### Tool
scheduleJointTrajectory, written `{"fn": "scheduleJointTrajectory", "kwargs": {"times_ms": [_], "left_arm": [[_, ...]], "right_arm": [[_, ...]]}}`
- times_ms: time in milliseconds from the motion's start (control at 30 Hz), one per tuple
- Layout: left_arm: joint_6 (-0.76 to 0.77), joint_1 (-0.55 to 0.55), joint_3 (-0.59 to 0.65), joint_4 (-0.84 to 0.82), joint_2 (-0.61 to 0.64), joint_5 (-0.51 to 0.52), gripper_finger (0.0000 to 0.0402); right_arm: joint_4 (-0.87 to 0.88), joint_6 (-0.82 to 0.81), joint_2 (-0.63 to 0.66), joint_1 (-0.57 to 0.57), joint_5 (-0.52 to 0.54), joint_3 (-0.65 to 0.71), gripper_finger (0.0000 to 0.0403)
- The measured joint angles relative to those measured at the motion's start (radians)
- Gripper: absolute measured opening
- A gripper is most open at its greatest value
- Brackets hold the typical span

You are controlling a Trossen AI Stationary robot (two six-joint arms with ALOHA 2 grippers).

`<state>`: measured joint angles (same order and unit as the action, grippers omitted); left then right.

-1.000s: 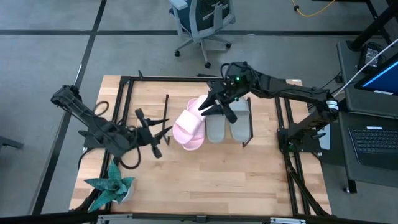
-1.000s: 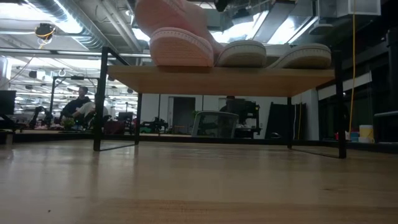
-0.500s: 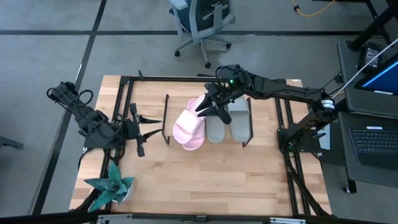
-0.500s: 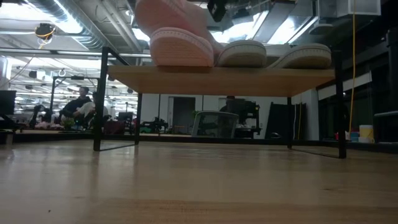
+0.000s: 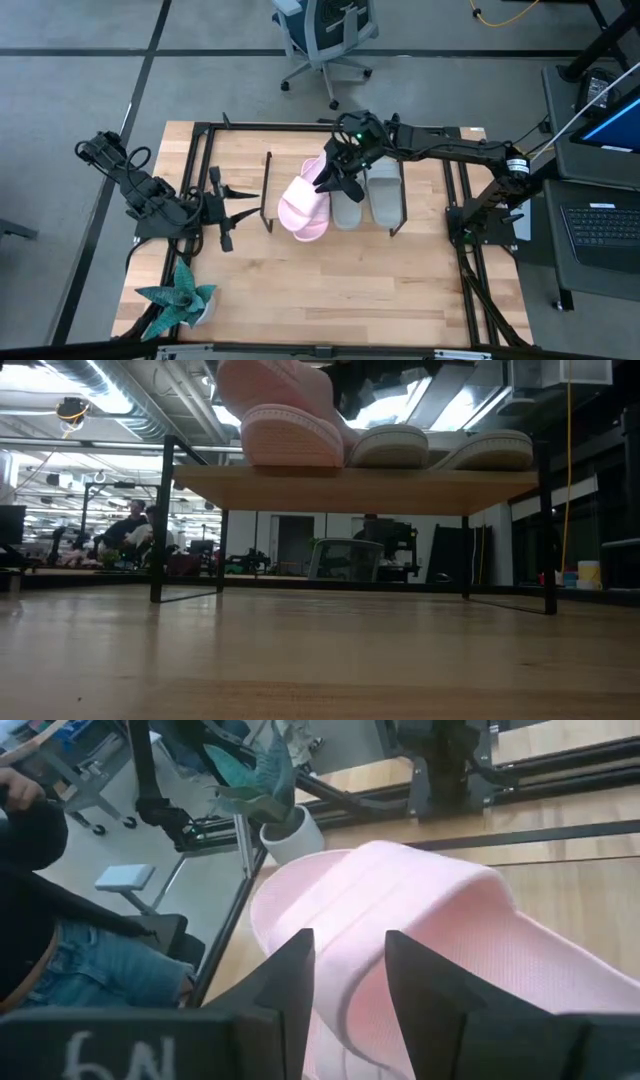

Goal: Pick and place slides into the shelf
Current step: Put the pink slide on the shelf

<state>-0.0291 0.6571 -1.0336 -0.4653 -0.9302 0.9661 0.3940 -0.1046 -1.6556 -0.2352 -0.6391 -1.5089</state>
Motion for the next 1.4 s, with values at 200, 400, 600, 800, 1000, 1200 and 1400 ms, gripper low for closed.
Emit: {"fn": "scheduleJointTrajectory", "kwargs": {"times_ms": [200,400,600,800,1000,1200,1400], "left_arm": [[0.0,0.0,0.0,0.0,0.0,-0.019,0.012],[0.0,0.0,0.0,0.0,0.0,-0.019,0.012],[0.0,0.0,0.0,0.0,0.0,-0.019,0.012],[-0.006,0.0,0.0,0.001,0.0,-0.018,0.012],[-0.006,0.0,0.0,-0.002,0.0,-0.018,0.012],[-0.006,0.0,0.0,-0.02,-0.001,-0.014,0.012],[-0.005,0.0,0.0,-0.02,-0.001,-0.014,0.012]], "right_arm": [[0.015,-0.052,-0.004,-0.003,0.0,0.0,0.0127],[0.062,-0.068,-0.004,-0.004,-0.001,0.0,0.0126],[0.087,-0.101,-0.004,-0.004,-0.021,0.0,0.0126],[0.087,-0.131,-0.009,-0.001,-0.049,0.0,0.0126],[0.052,-0.126,-0.032,0.02,-0.067,0.0,0.0126],[0.038,-0.106,-0.041,0.02,-0.071,0.0,0.0126],[0.021,-0.051,-0.041,0.019,-0.07,0.0,0.0082]]}}
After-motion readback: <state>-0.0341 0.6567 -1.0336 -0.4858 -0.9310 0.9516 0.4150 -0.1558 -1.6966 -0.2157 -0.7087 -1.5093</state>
